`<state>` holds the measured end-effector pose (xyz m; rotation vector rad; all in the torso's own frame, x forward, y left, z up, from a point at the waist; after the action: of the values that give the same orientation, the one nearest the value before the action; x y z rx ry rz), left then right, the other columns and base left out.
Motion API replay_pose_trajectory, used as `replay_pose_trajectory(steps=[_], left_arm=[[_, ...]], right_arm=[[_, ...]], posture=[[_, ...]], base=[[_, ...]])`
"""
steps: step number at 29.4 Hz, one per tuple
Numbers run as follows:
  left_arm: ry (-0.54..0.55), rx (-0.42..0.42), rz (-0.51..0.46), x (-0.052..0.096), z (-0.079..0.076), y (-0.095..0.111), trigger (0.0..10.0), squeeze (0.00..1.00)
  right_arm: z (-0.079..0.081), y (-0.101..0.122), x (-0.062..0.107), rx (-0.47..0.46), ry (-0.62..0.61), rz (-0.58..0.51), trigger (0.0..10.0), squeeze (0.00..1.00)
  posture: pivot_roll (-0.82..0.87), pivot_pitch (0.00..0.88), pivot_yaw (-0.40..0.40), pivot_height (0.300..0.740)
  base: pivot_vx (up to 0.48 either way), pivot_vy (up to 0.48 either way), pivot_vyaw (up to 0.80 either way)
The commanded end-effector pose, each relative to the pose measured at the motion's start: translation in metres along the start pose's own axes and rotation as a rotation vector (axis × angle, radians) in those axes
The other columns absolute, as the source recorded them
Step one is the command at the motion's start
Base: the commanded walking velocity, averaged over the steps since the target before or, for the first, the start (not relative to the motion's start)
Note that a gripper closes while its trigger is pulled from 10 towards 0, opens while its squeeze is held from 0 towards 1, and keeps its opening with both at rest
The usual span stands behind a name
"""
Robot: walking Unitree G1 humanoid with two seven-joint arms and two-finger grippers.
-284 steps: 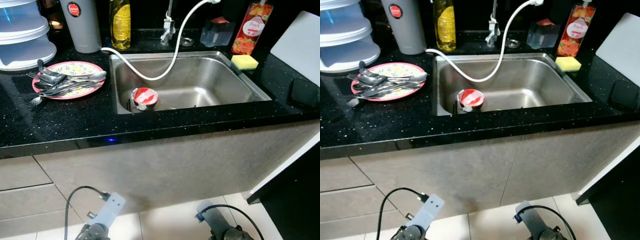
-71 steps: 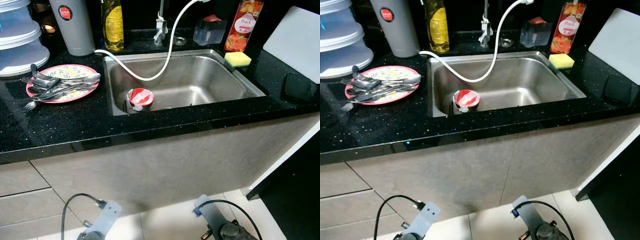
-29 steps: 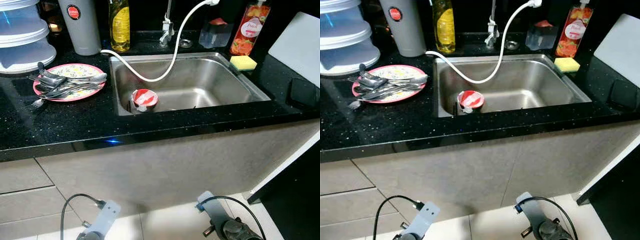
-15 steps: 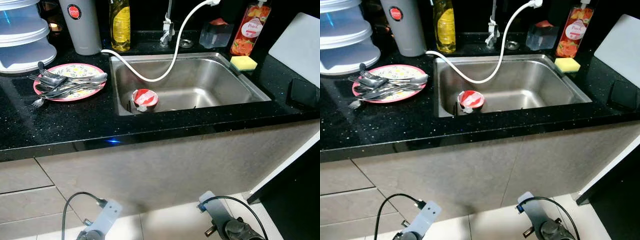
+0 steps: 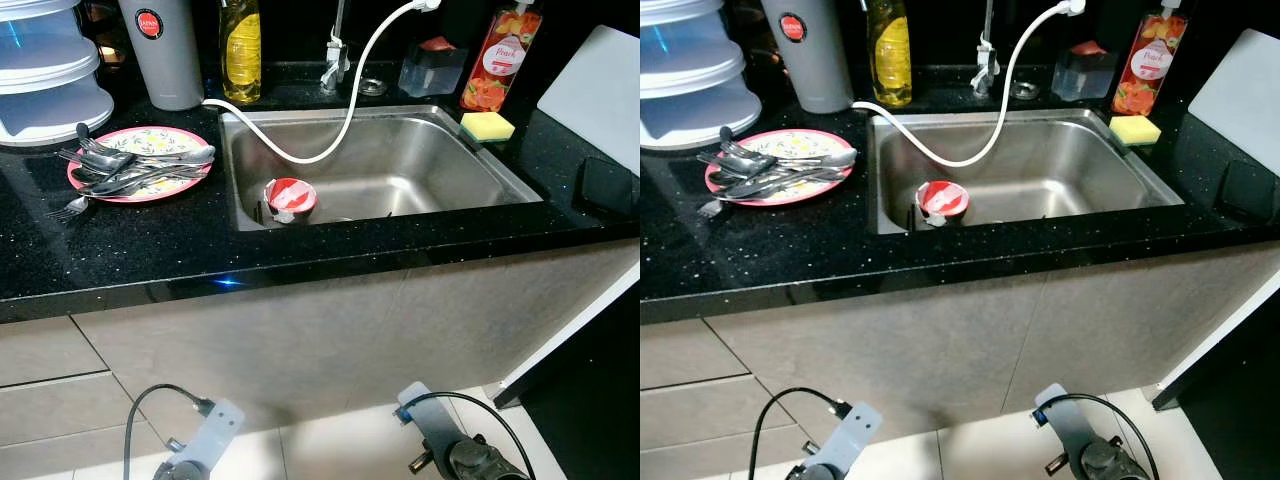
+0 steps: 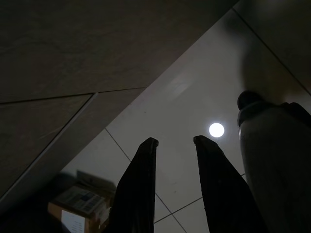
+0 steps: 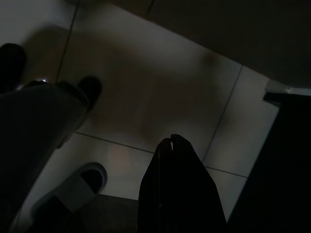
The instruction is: Kitchen organization
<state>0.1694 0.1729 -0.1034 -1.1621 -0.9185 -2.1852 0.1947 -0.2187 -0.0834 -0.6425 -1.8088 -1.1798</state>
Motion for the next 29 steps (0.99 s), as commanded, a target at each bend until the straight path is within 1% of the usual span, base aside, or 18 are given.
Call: replay_pose_trajectory(steps=[1, 2, 5, 8, 9, 13, 15, 16, 17, 18, 19, 20, 21, 23, 24, 27, 28, 29], left_arm=[[-0.009, -0.005, -0.003, 0.001, -0.007, 0.002, 10.0, 0.0], [-0.009, -0.005, -0.003, 0.001, -0.007, 0.002, 10.0, 0.0], [-0.01, 0.03, 0.004, 0.001, -0.007, 0.001, 10.0, 0.0], [-0.011, 0.035, 0.006, 0.001, -0.007, 0.0, 10.0, 0.0], [-0.023, 0.035, 0.016, 0.001, -0.009, -0.003, 10.0, 0.0], [-0.028, 0.046, 0.033, 0.003, -0.013, -0.008, 10.0, 0.0], [0.063, 0.113, 0.051, 0.002, -0.003, -0.01, 10.0, 0.0], [0.137, 0.174, 0.061, 0.001, 0.009, -0.011, 10.0, 0.0], [0.221, 0.188, 0.067, 0.001, 0.024, -0.011, 10.0, 0.0], [0.272, 0.191, 0.069, 0.001, 0.033, -0.012, 10.0, 0.0], [0.299, 0.186, 0.069, 0.001, 0.038, -0.012, 10.0, 0.0], [0.299, 0.186, 0.069, 0.001, 0.038, -0.012, 10.0, 0.0], [0.322, 0.173, 0.062, 0.001, 0.046, -0.011, 10.0, 0.0], [0.314, 0.173, 0.054, 0.001, 0.049, -0.009, 10.0, 0.0], [0.282, 0.175, 0.04, 0.0, 0.047, -0.007, 10.0, 0.0], [0.045, 0.177, -0.029, -0.001, 0.009, 0.008, 10.0, 0.0], [0.045, 0.177, -0.029, -0.001, 0.009, 0.008, 10.0, 0.0], [-0.027, 0.167, -0.04, 0.0, -0.004, 0.01, 10.0, 0.0]], right_arm=[[-0.003, -0.005, 0.001, 0.011, -0.002, 0.02, 10.0, 0.0], [-0.003, -0.005, 0.001, 0.011, -0.002, 0.02, 10.0, 0.0], [-0.001, 0.001, 0.0, 0.016, 0.004, 0.004, 10.0, 0.0], [-0.001, 0.004, 0.0, 0.014, 0.003, -0.004, 10.0, 0.0], [-0.001, 0.008, -0.001, 0.019, 0.003, -0.014, 10.0, 0.0], [-0.002, 0.006, 0.0, 0.021, 0.001, -0.009, 10.0, 0.0], [-0.001, 0.001, 0.0, 0.016, -0.002, 0.009, 10.0, 0.0], [0.0, -0.002, 0.0, 0.023, 0.0, 0.019, 10.0, 0.0], [0.002, -0.005, 0.0, 0.032, 0.005, 0.026, 10.0, 0.0], [0.003, -0.006, 0.0, 0.038, 0.009, 0.03, 10.0, 0.0], [0.004, -0.006, 0.0, 0.042, 0.011, 0.031, 10.0, 0.0], [0.004, -0.006, 0.0, 0.042, 0.011, 0.031, 10.0, 0.0], [0.005, -0.005, 0.0, 0.036, 0.012, 0.027, 10.0, 0.0], [0.006, -0.003, -0.001, 0.03, 0.011, 0.021, 10.0, 0.0], [0.007, -0.001, -0.001, 0.026, 0.013, 0.014, 10.0, 0.0], [0.01, 0.004, -0.002, 0.03, 0.021, -0.004, 10.0, 0.0], [0.01, 0.004, -0.002, 0.03, 0.021, -0.004, 10.0, 0.0], [0.01, 0.003, -0.002, 0.026, 0.02, 0.0, 10.0, 0.0]], posture=[[0.01, 0.0, -0.075, 0.74], [0.01, 0.0, -0.075, 0.74], [0.0, 0.0, -0.075, 0.74], [-0.01, 0.0, -0.074, 0.74], [-0.01, 0.0, -0.068, 0.74], [0.0, 0.0, -0.066, 0.74], [0.0, 0.0, -0.066, 0.74], [0.0, 0.0, -0.066, 0.74], [0.03, 0.0, -0.074, 0.74], [0.03, 0.0, -0.074, 0.74], [0.03, 0.0, -0.074, 0.74], [0.03, 0.0, -0.074, 0.74], [0.02, 0.0, -0.066, 0.74], [0.02, 0.0, -0.062, 0.74], [0.0, 0.0, -0.057, 0.74], [0.0, 0.0, -0.048, 0.74], [0.0, 0.0, -0.048, 0.74], [0.01, 0.0, -0.048, 0.74]], base=[[0.0, 0.0, 0.0], [0.0, 0.0, 0.0], [0.0, 0.0, 0.0], [0.0, 0.0, 0.0], [0.0, 0.0, 0.0], [0.0, 0.0, 0.0], [0.0, 0.0, 0.0], [0.0, 0.0, 0.0], [0.0, 0.0, 0.0], [0.0, 0.0, 0.0], [0.0, 0.0, 0.0], [0.0, 0.0, 0.0], [0.0, 0.0, 0.0], [0.0, 0.0, 0.0], [0.0, 0.0, 0.0], [0.0, 0.0, 0.0], [0.0, 0.0, 0.0], [0.0, 0.0, 0.0]])
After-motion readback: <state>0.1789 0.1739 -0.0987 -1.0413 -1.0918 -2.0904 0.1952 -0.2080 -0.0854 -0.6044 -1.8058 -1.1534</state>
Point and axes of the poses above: a point about 5 cm out from each wrist's last joint towards the gripper, its own x axis pointing back from the gripper into the wrist, its own y axis along the axis of the wrist's last joint, z = x × y, the point moved 1 cm from there along -x, pointing out of the wrist towards the gripper, and after that the axes turned 7 degrees about -x, right-handed, at the moved point
